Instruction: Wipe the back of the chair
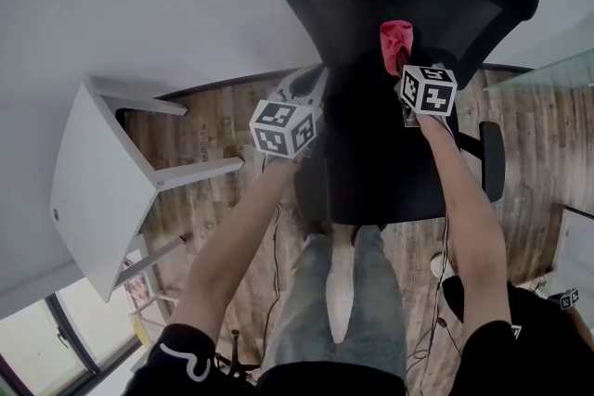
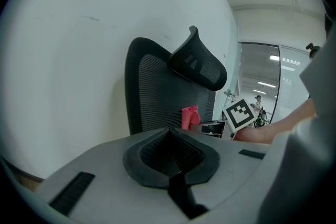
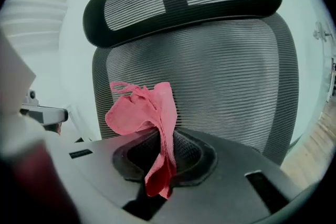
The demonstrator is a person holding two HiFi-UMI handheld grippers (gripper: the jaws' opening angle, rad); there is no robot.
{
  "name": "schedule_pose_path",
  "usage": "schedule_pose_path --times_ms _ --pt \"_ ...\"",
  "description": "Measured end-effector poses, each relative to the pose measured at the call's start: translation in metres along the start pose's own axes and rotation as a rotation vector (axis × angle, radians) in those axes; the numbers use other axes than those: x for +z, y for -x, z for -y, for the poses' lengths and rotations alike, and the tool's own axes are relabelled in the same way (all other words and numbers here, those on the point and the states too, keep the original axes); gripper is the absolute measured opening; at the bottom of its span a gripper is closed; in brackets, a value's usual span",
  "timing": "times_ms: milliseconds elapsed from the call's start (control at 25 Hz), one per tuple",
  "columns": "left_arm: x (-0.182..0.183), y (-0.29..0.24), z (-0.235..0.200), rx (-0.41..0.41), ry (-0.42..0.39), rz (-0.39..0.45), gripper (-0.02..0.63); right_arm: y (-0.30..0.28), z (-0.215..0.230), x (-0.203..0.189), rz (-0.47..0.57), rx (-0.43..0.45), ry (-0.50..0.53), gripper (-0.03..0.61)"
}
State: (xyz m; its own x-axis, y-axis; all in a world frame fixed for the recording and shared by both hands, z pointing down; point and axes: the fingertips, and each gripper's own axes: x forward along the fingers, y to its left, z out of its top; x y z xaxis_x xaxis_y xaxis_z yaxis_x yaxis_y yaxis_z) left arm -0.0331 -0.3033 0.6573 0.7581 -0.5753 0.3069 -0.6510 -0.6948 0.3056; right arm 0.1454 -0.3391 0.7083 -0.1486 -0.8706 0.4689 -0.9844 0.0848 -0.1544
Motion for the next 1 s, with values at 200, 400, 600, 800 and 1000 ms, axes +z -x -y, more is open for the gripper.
schedule_pose_path --times_ms 200,400,600,800,1000 --pt "-0.002 -0.031 0.035 -0.025 -0.015 -0.012 0.025 0.017 0.052 -0.001 0.008 -0.035 -0.014 0.074" --pt "-0.002 -0.058 0.064 -0.05 -0.03 -0.023 0.024 0.03 0.105 -0.001 0.01 -0.088 -0.04 0.074" --pt "-0.004 -0.076 0.089 -0.067 -0.045 -0.036 0.025 0.045 0.146 0.001 0.012 -0.125 -0.051 0.074" --pt "-0.005 -0.096 0.11 -0.081 -0.056 -0.048 0.025 0.056 0.183 -0.004 0.012 -0.149 -0.07 0.074" --pt "-0.007 -0.111 0.131 -0.099 -0.066 -0.048 0.023 0.073 0.22 -0.011 0.016 -0.195 -0.102 0.074"
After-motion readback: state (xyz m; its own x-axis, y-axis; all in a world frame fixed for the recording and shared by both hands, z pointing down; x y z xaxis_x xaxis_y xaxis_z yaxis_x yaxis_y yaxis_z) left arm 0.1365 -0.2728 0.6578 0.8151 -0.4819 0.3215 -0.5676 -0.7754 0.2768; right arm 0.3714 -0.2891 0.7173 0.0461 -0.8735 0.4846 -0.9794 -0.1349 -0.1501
